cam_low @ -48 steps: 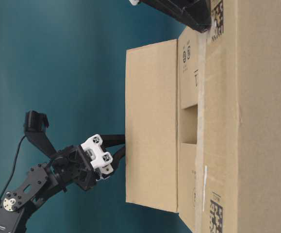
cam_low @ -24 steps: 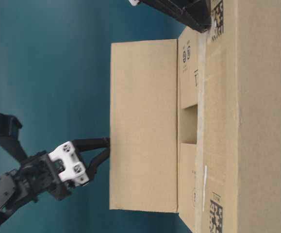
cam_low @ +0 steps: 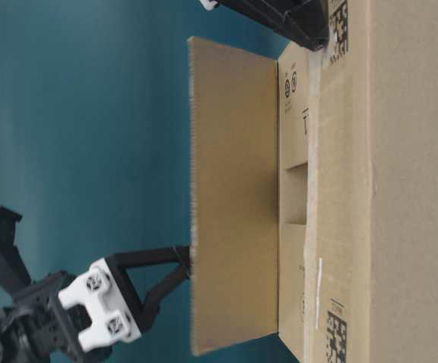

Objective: Close the cardboard box.
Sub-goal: 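Fold the back flap forward over the box with the left gripper, then press the closed top flaps down with both grippers along the seam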

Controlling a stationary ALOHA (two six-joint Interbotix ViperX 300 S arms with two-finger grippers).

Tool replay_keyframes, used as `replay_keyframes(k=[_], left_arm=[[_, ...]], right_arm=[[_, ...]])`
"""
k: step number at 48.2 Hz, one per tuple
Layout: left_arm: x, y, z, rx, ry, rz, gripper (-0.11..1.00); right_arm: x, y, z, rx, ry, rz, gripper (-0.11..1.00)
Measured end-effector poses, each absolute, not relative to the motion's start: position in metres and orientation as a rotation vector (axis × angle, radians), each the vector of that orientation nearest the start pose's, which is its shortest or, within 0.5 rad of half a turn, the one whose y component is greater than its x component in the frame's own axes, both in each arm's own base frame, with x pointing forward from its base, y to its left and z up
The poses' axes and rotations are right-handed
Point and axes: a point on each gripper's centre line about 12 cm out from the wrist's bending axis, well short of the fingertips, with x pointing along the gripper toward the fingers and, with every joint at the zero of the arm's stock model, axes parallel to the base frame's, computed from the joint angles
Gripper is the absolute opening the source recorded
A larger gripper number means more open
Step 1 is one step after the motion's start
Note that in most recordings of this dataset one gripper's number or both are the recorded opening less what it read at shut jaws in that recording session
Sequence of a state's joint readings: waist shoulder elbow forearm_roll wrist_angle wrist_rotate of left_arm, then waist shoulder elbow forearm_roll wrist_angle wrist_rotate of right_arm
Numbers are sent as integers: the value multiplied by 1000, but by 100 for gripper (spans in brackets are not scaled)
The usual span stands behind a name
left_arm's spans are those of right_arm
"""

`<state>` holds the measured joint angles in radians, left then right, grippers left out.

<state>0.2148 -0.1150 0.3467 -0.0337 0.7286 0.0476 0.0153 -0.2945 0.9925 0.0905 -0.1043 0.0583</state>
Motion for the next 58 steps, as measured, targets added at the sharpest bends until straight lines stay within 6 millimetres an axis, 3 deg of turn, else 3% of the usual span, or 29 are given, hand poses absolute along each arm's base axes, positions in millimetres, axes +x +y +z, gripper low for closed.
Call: replay_keyframes(k=[12,28,58], left_arm=[[365,50,240,-128,870,143,0],[349,45,192,-242,787,195,0],[346,37,184,-235,748,173,0]], right_arm=[[298,3,174,137,587,-39,0],[298,1,174,139,587,-45,0],[299,-28,178,163,537,-138,0]])
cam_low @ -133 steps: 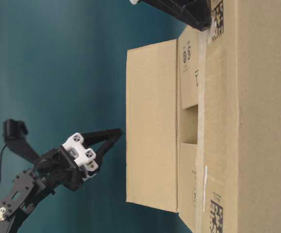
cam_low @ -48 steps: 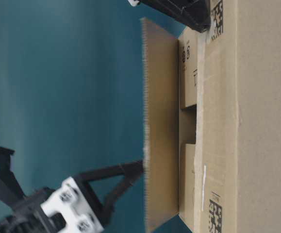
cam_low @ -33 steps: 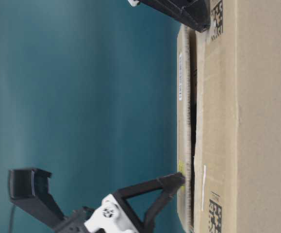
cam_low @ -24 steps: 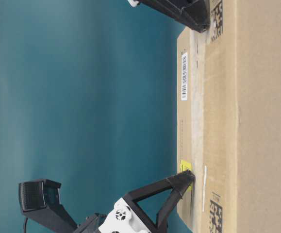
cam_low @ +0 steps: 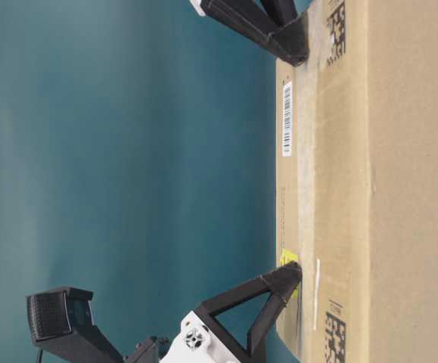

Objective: Close the cardboard box.
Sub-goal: 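Press the closed top flaps down with both grippers along the seam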

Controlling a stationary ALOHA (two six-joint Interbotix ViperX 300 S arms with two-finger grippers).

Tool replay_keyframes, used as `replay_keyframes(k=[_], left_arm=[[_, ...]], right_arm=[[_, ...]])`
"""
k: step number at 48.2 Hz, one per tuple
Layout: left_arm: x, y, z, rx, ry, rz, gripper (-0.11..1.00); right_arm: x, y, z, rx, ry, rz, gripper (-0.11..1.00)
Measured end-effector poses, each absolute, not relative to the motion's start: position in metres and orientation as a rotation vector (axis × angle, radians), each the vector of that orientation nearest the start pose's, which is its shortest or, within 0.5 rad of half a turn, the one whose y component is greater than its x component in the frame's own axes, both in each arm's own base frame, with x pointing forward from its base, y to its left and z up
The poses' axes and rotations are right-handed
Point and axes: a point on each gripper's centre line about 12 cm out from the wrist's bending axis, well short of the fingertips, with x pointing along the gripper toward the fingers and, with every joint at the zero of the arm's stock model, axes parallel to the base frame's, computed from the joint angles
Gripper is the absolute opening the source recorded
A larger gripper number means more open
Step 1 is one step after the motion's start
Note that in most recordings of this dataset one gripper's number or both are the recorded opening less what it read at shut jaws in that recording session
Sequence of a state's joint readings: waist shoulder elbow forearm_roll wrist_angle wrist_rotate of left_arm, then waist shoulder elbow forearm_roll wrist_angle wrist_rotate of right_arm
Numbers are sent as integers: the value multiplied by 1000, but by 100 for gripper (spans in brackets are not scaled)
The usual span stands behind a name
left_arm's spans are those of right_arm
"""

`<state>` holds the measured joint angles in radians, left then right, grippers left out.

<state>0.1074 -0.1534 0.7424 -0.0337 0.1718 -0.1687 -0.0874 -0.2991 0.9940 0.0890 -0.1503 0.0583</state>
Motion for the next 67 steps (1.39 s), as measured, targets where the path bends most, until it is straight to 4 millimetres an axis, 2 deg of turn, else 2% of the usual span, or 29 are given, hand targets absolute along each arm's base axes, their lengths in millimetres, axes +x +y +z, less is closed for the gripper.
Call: replay_keyframes(k=[23,36,44,50,57,67], left_arm=[[346,36,184,-234,748,170,0],[342,34,186,-216,639,157,0],[334,28,194,-191,428,125,0],[325,23,193,-146,304,101,0],[310,19,183,-82,232,82,0],[294,22,168,-68,225,96,0]], right_arm=[[296,-34,175,170,543,-159,0],[295,-34,174,170,546,-160,0],[295,-34,174,170,544,-160,0],[295,-34,174,169,546,-160,0],[295,-34,174,169,543,-160,0],[295,-34,174,170,543,-160,0]])
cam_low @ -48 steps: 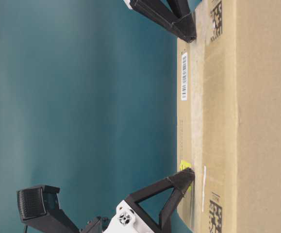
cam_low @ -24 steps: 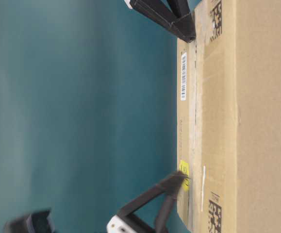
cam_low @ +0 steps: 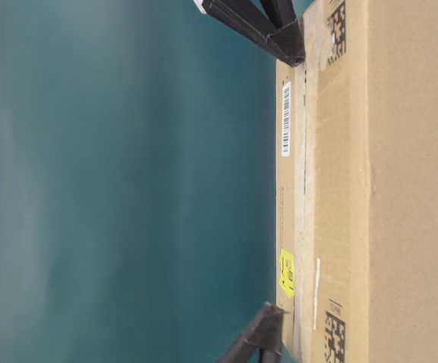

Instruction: Close the cardboard box.

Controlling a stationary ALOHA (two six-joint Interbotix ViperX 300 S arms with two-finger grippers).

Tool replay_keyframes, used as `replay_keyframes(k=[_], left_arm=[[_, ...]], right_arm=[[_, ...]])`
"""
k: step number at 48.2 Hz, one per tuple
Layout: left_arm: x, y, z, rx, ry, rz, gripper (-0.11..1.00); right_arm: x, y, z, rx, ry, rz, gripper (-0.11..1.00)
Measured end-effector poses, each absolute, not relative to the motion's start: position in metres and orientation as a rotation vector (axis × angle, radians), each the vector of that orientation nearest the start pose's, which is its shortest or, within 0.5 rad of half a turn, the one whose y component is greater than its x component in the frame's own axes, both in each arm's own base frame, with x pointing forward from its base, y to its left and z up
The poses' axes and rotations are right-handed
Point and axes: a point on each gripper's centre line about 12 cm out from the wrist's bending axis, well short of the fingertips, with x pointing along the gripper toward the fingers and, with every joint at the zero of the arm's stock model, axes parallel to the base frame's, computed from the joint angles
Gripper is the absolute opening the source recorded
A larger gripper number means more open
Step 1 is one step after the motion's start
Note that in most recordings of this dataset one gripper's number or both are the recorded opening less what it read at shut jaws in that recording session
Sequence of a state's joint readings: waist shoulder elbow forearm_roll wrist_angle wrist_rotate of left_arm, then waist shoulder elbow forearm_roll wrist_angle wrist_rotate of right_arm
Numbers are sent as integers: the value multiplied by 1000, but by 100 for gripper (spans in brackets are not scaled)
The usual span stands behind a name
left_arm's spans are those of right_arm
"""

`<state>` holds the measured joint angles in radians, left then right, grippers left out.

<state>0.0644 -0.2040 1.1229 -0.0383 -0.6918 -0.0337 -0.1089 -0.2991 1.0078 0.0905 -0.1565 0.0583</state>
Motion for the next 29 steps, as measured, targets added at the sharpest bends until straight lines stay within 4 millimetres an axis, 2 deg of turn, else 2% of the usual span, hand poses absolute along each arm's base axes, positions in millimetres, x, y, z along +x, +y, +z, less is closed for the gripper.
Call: replay_keyframes(k=[20,29], left_arm=[[295,23,147,-63,272,100,0],[295,23,144,-65,278,102,0]], right_arm=[[296,-34,175,169,532,-161,0],[296,-34,176,168,531,-160,0]])
